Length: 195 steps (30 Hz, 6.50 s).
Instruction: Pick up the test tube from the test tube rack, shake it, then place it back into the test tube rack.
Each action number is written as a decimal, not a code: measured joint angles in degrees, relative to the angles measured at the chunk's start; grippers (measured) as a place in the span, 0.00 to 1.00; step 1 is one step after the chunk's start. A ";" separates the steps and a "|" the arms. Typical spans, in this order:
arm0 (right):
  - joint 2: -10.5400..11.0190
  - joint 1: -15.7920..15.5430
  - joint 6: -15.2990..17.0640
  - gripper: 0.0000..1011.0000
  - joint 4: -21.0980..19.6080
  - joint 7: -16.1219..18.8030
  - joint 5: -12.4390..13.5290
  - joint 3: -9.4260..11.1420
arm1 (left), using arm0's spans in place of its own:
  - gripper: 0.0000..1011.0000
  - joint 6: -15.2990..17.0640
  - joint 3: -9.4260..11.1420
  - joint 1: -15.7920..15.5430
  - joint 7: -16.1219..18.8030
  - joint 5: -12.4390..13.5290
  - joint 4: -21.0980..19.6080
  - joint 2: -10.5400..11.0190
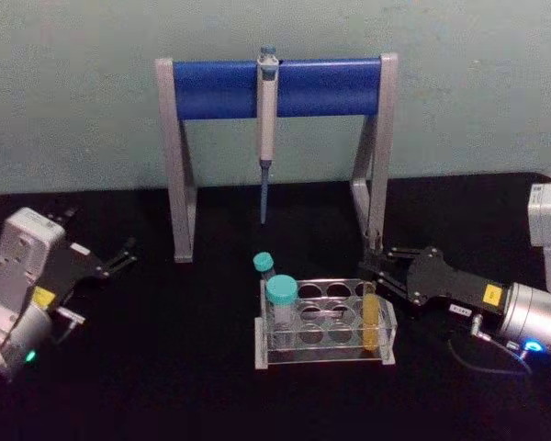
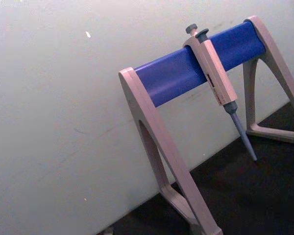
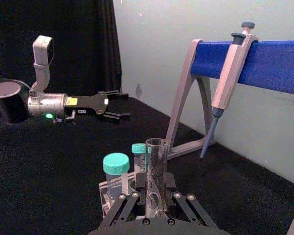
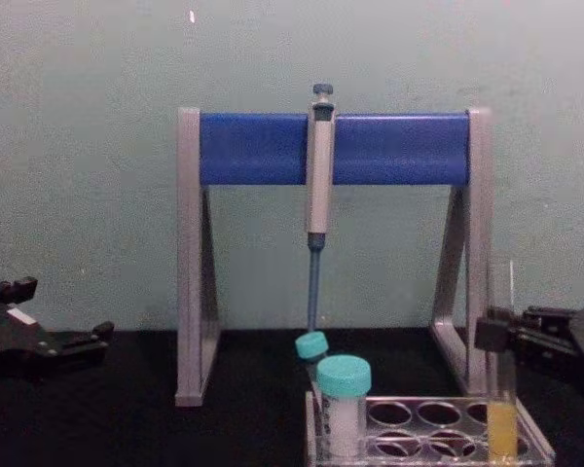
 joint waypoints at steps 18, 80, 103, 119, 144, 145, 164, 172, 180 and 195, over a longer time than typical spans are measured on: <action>0.00 -0.02 -0.08 0.50 -0.04 0.00 0.00 0.00 | 0.99 0.00 0.00 0.00 0.00 0.00 0.00 0.00; -4.07 -4.21 -11.52 0.99 -4.42 -10.95 -0.96 8.70 | 0.99 0.00 0.00 0.00 0.00 0.00 0.00 0.00; -10.62 -12.67 -4.56 0.99 -7.62 -40.32 -13.06 16.76 | 0.99 0.00 0.00 0.00 0.00 0.00 0.00 0.00; -12.60 -13.15 3.95 0.99 -6.96 -43.09 -14.92 17.94 | 0.99 0.00 0.00 0.00 0.00 0.01 0.00 0.00; -12.41 -13.09 3.51 0.99 -6.98 -42.89 -14.82 17.66 | 0.99 0.00 0.00 0.00 0.00 0.00 0.00 0.00; -12.41 -13.09 3.50 0.99 -6.98 -42.89 -14.81 17.66 | 0.99 0.00 0.00 0.00 0.00 0.00 0.00 0.00; -12.37 -13.09 3.39 0.99 -6.98 -42.88 -14.75 17.62 | 0.99 0.00 0.00 -0.01 0.00 0.00 0.00 0.00; -12.37 -13.09 3.38 0.99 -6.98 -42.88 -14.75 17.62 | 0.99 0.00 0.00 -0.01 0.00 0.00 0.00 0.00; -12.36 -13.09 3.39 0.99 -6.98 -42.88 -14.75 17.62 | 0.99 0.00 0.00 0.00 0.00 0.00 0.01 0.00; -12.36 -13.09 3.39 0.99 -6.98 -42.88 -14.75 17.62 | 0.99 0.00 0.00 0.00 0.00 0.00 0.00 0.00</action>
